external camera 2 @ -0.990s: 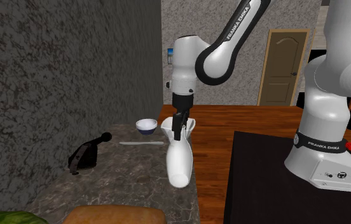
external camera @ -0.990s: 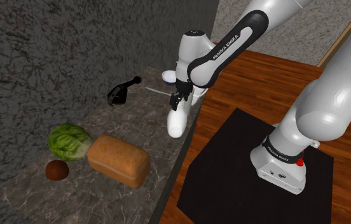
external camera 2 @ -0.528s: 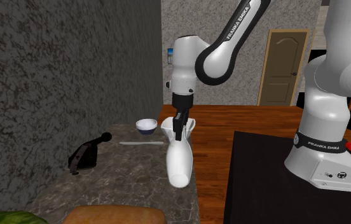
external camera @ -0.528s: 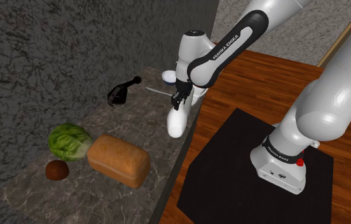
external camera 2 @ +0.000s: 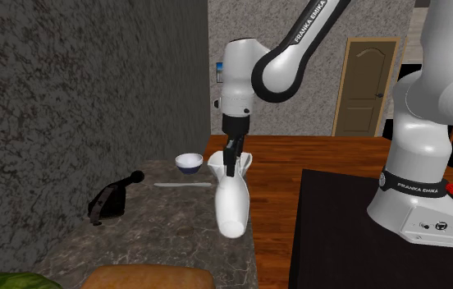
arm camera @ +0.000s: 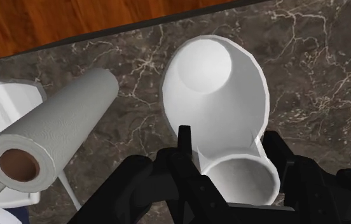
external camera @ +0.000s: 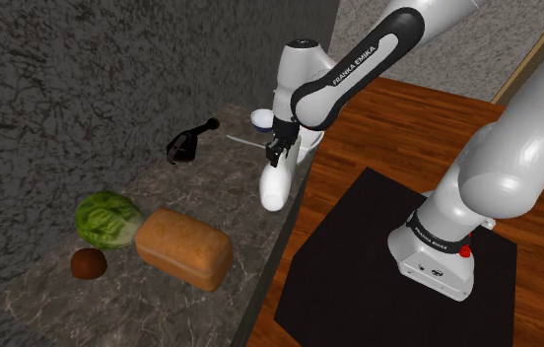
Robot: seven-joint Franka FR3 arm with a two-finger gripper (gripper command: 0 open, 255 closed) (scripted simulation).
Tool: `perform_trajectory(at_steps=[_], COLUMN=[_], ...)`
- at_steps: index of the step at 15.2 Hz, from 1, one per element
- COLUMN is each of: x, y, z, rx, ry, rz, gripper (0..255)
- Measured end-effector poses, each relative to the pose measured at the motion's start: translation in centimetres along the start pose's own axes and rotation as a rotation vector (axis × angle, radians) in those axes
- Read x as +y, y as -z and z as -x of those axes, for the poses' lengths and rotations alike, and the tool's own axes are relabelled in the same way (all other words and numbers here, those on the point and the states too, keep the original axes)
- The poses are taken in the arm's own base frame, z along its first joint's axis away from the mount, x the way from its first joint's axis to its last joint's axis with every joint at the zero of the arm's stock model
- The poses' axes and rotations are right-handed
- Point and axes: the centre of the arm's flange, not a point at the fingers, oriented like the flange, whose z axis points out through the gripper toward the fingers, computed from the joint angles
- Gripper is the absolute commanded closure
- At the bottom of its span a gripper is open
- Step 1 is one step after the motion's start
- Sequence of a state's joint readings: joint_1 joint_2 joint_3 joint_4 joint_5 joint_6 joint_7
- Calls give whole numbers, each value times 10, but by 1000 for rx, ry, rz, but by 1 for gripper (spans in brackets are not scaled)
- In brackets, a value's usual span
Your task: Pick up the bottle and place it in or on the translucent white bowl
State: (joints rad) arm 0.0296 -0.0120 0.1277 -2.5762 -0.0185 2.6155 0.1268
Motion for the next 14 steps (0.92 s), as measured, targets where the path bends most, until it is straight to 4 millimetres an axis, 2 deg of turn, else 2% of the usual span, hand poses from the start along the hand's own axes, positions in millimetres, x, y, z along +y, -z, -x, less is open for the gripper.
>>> perform_trajectory(at_steps=[14], x=[0], y=[73], z=[-3], rx=[0], ry=[0], rz=[0], gripper=[255])
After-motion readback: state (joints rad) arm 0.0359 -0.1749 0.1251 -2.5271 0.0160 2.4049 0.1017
